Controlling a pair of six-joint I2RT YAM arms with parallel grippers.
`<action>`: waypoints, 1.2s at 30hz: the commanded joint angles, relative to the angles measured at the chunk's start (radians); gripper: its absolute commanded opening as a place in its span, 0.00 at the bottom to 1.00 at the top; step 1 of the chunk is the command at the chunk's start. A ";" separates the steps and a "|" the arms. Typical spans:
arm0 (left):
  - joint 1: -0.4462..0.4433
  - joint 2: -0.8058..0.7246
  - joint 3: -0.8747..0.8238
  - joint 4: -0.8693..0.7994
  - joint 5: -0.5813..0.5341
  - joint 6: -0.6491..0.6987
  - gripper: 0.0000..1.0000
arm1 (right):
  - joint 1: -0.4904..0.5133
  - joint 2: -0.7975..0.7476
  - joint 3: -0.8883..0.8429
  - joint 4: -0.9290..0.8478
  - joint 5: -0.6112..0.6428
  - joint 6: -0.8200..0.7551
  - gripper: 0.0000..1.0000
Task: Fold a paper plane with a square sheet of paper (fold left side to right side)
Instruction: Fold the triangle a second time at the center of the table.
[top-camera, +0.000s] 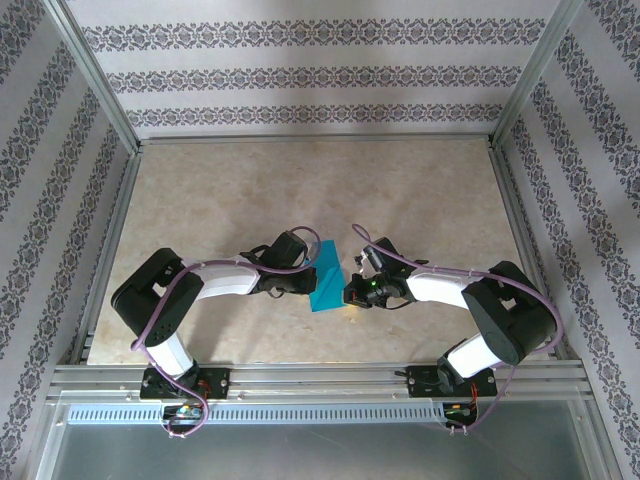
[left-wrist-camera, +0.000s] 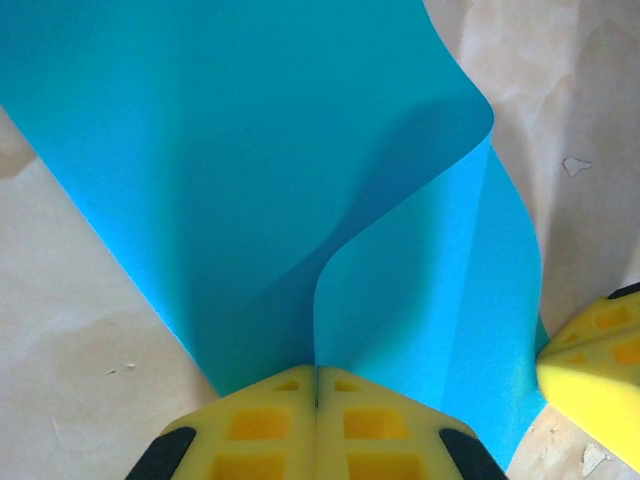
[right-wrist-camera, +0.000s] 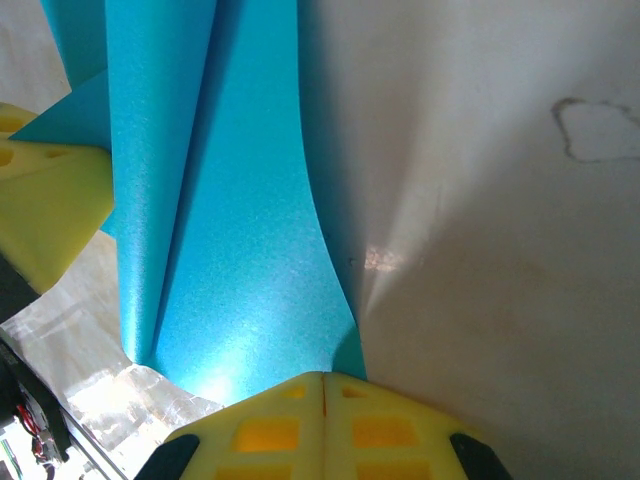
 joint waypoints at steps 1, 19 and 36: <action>0.015 -0.033 -0.020 0.030 -0.001 0.024 0.00 | 0.014 0.035 -0.007 -0.064 0.059 -0.023 0.00; 0.014 -0.019 0.000 0.005 -0.021 0.053 0.00 | 0.014 0.036 -0.012 -0.061 0.058 -0.024 0.00; 0.014 0.024 -0.002 0.025 -0.008 0.047 0.00 | 0.012 0.016 -0.001 -0.059 0.043 -0.027 0.00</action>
